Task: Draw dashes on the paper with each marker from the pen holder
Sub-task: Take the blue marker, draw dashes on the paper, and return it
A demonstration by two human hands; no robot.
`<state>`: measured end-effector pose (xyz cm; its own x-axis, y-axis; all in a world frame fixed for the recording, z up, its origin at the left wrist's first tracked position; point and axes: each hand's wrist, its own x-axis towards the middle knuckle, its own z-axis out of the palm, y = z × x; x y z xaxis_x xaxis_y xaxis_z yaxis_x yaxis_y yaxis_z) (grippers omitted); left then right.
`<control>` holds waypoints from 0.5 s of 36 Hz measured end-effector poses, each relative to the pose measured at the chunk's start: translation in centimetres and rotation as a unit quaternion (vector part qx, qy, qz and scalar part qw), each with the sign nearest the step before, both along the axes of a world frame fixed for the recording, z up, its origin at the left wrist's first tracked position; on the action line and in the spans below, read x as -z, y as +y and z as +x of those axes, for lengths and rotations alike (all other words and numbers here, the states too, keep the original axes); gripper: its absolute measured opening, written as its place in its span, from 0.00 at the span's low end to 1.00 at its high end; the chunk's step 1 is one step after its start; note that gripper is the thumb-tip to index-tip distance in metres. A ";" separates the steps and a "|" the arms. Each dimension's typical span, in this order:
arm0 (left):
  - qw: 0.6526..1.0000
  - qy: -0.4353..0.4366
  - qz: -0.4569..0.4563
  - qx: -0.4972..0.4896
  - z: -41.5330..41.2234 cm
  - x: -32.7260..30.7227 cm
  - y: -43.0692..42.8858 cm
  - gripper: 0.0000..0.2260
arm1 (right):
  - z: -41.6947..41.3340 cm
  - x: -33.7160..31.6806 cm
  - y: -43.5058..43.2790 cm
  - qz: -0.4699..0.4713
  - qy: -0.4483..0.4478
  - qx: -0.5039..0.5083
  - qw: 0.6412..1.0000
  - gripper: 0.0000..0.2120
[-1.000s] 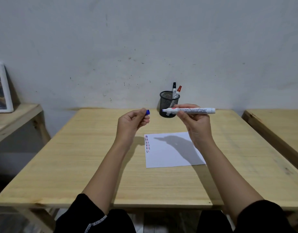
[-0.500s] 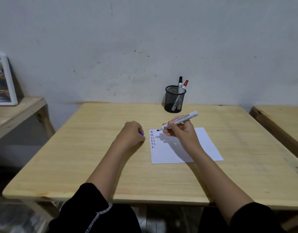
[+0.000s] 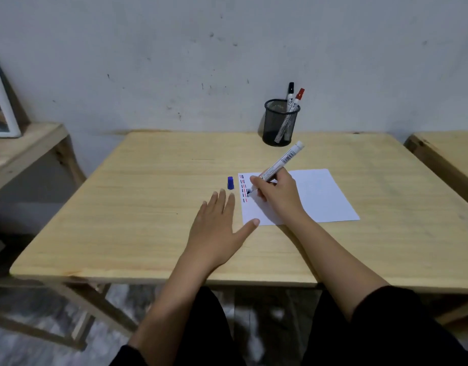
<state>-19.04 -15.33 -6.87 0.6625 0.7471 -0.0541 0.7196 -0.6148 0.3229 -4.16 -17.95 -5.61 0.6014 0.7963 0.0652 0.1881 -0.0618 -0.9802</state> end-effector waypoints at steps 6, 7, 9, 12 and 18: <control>1.000 0.000 0.022 -0.004 -0.2 0.1 0.5 0.37 | -0.3 -0.6 0.3 0.006 -0.013 -0.009 1.000 0.08; 1.000 0.001 0.020 -0.004 -0.2 -0.1 0.6 0.37 | -0.2 -0.6 0.4 0.007 -0.015 -0.010 1.000 0.08; 1.000 0.000 0.023 -0.002 -0.1 -0.2 0.5 0.37 | -0.2 -0.8 0.5 0.005 -0.020 -0.007 1.000 0.08; 1.000 -0.004 0.026 -0.002 0.0 -0.5 0.7 0.37 | -0.1 -1.1 0.6 0.012 -0.021 -0.010 1.000 0.08; 1.000 -0.001 0.027 -0.004 0.0 -0.5 0.7 0.36 | -0.1 -1.1 0.6 0.012 -0.022 -0.010 1.000 0.08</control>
<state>-19.06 -14.66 -6.33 0.6567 0.7540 -0.0123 0.7236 -0.6255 0.2919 -4.28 -17.32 -4.51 0.5814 0.8060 0.1111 0.2320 -0.0334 -0.9721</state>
